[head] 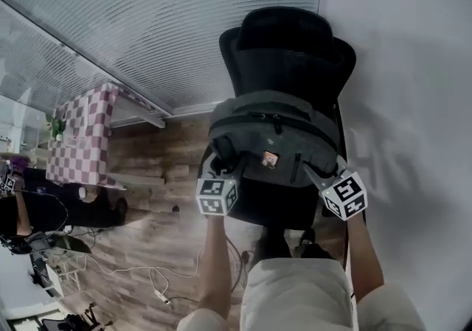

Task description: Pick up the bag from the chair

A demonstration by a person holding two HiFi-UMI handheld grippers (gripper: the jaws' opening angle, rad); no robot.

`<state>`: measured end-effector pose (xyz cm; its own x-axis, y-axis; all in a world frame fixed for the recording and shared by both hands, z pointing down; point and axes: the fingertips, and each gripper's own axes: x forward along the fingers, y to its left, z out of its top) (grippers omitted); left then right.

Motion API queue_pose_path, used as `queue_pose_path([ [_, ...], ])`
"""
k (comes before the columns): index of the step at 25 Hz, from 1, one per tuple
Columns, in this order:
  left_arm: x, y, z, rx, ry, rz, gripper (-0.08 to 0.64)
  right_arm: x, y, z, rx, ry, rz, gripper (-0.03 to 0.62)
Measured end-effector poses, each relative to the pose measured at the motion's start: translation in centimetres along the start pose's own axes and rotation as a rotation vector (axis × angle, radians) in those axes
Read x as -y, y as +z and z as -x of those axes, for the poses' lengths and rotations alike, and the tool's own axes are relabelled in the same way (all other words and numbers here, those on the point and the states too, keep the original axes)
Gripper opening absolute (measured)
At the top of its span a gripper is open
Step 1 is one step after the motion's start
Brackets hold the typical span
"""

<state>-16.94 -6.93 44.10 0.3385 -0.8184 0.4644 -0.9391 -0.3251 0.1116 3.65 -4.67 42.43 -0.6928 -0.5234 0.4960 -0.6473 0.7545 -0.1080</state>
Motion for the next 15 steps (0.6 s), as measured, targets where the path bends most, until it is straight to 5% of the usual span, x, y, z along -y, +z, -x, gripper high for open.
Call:
queue_pose_path([
  [15,15.0,-1.2,14.4,0.044,0.052,-0.025,0.259,-7.2,-3.6,18.5,0.066,0.051,0.028,0.129],
])
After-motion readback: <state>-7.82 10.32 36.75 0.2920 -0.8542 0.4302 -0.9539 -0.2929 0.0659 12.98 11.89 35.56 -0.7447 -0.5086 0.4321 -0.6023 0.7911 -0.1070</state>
